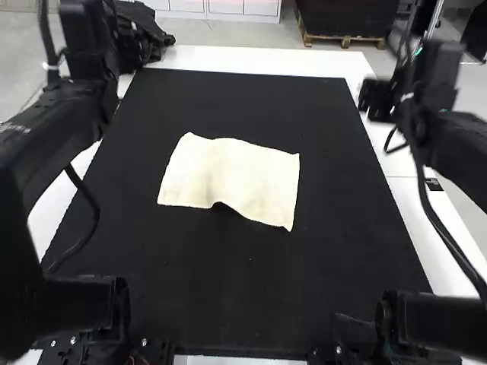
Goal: Fold the towel.
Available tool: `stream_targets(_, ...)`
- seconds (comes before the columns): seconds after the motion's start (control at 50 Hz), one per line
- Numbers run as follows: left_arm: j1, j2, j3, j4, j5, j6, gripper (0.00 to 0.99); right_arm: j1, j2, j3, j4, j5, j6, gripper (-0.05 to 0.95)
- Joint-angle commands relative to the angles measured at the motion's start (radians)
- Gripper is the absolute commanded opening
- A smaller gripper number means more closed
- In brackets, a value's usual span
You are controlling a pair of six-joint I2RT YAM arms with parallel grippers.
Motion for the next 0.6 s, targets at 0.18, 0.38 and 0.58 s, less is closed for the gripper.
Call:
stream_targets(0.18, -0.056, 0.057, -0.095, -0.144, 0.173, 0.000, 0.957, 0.057, 0.040, -0.166, 0.076, -0.009, 0.069, 0.90)
stream_targets(0.38, -0.068, 0.152, -0.121, -0.245, 0.243, 0.003, 0.959, 0.092, 0.065, -0.200, 0.059, -0.072, 0.078, 0.90)
stream_targets(0.58, -0.066, 0.273, -0.105, -0.211, 0.271, 0.017, 0.959, 0.139, 0.138, -0.166, 0.012, -0.104, 0.134, 0.91)
